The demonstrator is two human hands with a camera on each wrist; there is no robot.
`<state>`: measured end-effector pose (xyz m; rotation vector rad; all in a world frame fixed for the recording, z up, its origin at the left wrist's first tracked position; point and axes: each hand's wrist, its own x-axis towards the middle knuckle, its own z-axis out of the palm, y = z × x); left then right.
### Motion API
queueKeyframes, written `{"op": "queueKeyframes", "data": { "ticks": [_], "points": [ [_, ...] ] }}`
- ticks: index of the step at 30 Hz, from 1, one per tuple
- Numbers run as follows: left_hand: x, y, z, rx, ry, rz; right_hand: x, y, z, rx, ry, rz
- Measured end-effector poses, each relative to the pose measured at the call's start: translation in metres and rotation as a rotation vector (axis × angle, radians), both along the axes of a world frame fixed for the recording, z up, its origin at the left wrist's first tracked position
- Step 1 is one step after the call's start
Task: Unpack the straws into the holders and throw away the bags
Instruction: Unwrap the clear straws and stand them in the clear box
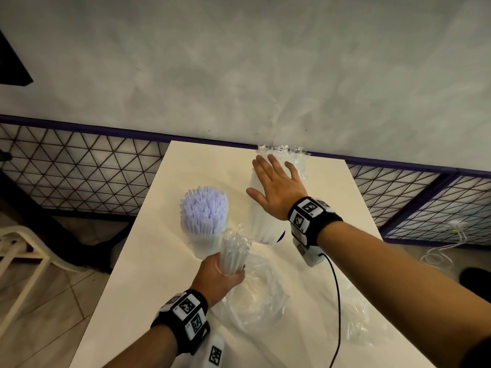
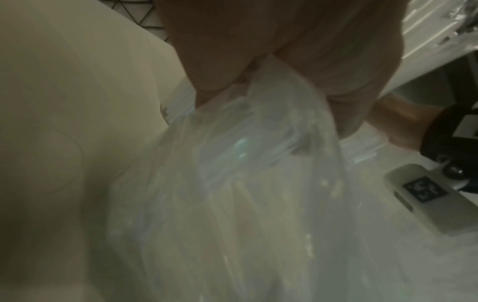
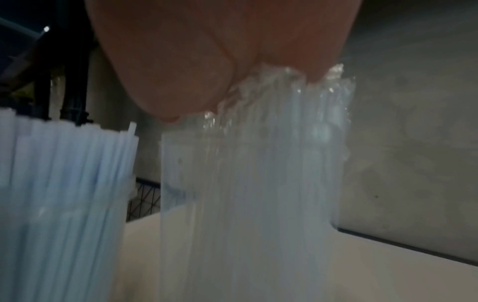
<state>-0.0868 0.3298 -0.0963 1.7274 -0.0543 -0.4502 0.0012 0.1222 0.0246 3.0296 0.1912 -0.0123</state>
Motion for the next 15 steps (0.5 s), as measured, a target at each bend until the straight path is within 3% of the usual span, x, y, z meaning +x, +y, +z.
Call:
{"op": "queueKeyframes", "data": {
  "ticks": [3, 5, 7, 9, 12, 15],
  "points": [
    [-0.002, -0.006, 0.002, -0.022, -0.023, 0.018, -0.007, 0.01, 0.017, 0.255, -0.097, 0.04],
    [-0.003, -0.009, 0.003, -0.036, -0.031, 0.02, -0.024, 0.018, 0.031, 0.504, -0.263, 0.15],
    [-0.004, -0.008, 0.003, -0.056, -0.019, 0.019, -0.044, 0.02, 0.04, 0.737, -0.276, 0.277],
    [-0.004, -0.007, 0.001, -0.079, -0.001, 0.017, -0.068, 0.017, 0.038, 0.927, -0.063, 0.268],
    [-0.003, -0.006, 0.006, -0.111, 0.001, -0.006, -0.094, 0.012, 0.016, 0.93, 0.303, 0.164],
    [-0.004, -0.01, 0.017, -0.154, -0.001, -0.086, -0.101, 0.021, -0.013, 0.944, 0.398, 0.119]
  ]
}}
